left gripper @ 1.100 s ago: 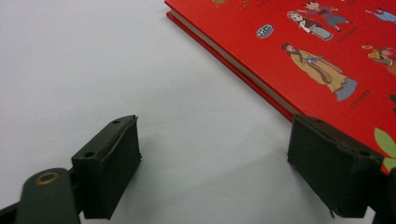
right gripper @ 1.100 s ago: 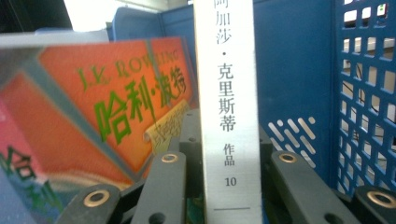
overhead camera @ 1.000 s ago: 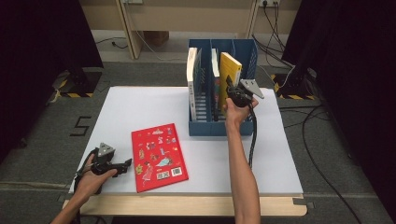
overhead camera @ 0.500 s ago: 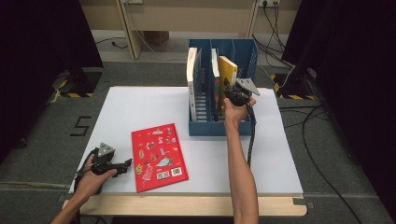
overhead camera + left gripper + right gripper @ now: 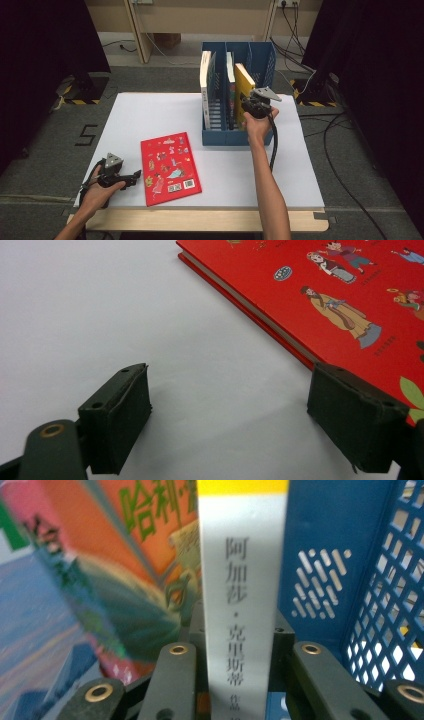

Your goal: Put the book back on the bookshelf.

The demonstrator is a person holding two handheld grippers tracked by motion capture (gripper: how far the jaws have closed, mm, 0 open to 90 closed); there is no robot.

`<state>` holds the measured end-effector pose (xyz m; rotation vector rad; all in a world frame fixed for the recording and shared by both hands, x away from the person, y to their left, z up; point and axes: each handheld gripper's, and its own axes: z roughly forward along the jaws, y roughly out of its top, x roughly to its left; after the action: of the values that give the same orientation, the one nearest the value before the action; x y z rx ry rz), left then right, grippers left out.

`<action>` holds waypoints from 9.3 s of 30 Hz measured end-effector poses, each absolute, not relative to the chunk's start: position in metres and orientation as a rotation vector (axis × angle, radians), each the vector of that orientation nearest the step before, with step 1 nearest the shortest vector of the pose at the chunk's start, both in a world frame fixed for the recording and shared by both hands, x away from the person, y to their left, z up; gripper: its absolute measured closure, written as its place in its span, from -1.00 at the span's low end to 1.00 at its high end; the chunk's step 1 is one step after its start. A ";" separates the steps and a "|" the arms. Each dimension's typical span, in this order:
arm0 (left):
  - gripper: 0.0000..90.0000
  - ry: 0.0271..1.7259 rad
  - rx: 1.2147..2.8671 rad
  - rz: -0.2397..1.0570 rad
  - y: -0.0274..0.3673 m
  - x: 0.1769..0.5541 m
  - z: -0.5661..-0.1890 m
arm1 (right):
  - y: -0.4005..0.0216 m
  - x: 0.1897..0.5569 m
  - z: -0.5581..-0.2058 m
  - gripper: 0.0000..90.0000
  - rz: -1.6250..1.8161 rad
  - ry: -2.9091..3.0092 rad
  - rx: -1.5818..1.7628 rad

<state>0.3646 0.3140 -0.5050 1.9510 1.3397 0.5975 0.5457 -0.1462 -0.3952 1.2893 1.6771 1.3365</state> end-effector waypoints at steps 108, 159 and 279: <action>-0.62 1.341 1.953 0.601 0.314 0.364 -0.505 | -0.128 0.514 -0.374 0.57 1.206 1.821 1.192; -0.60 1.338 1.953 0.599 0.313 0.364 -0.505 | -0.125 0.569 -0.358 0.69 1.341 1.507 1.163; -0.59 1.335 1.956 0.598 0.314 0.364 -0.505 | -0.077 0.424 -0.457 -0.34 1.402 2.257 1.138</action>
<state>0.3637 0.3137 -0.5046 1.9560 1.3353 0.5982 0.4237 -0.0767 -0.4571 1.1376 2.2573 1.4020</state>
